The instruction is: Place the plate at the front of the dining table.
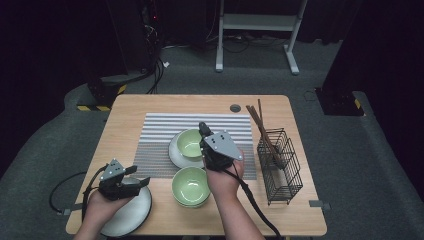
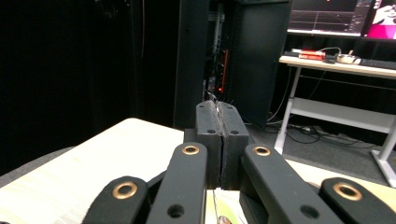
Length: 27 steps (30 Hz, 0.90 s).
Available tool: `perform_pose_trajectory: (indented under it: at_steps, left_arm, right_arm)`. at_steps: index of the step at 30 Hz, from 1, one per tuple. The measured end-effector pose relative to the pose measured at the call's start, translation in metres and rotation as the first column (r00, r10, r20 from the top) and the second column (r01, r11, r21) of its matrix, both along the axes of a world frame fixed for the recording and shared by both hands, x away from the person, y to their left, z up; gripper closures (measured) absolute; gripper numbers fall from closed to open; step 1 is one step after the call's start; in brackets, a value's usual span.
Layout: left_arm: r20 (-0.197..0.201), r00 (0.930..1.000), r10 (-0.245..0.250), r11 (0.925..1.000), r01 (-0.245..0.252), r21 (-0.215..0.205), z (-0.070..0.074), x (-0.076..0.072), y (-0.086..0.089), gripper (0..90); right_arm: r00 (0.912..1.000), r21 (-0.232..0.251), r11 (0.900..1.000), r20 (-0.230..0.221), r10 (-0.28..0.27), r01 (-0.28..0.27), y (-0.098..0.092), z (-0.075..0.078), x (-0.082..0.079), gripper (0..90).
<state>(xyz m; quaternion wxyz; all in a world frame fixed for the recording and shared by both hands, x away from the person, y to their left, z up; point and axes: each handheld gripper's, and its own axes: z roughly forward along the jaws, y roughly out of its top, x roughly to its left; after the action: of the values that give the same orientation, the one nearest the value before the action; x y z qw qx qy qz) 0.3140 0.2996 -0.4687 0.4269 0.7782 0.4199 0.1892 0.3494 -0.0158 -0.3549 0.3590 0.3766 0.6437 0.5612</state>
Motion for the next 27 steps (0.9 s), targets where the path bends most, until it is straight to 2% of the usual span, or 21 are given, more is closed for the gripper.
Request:
perform_pose_trajectory:
  at_steps: [8,19,27]
  left_arm:
    - [-0.001,1.0000,-0.001,1.0000,0.001,-0.001,0.000,0.000,0.000,29.5]
    - [0.005,1.0000,-0.001,1.0000,0.001,-0.005,0.001,-0.001,0.000,29.5]
    - [0.005,1.0000,0.003,0.9999,-0.003,-0.010,0.001,-0.001,0.002,29.5]
  right_arm:
    - [0.9998,-0.007,1.000,-0.003,0.019,-0.019,0.009,-0.003,0.003,89.2]
    - [0.9986,-0.022,0.999,-0.040,0.035,-0.036,0.017,-0.020,0.009,89.2]
    - [0.9975,-0.039,0.999,-0.065,0.027,-0.030,0.018,-0.035,0.010,89.1]
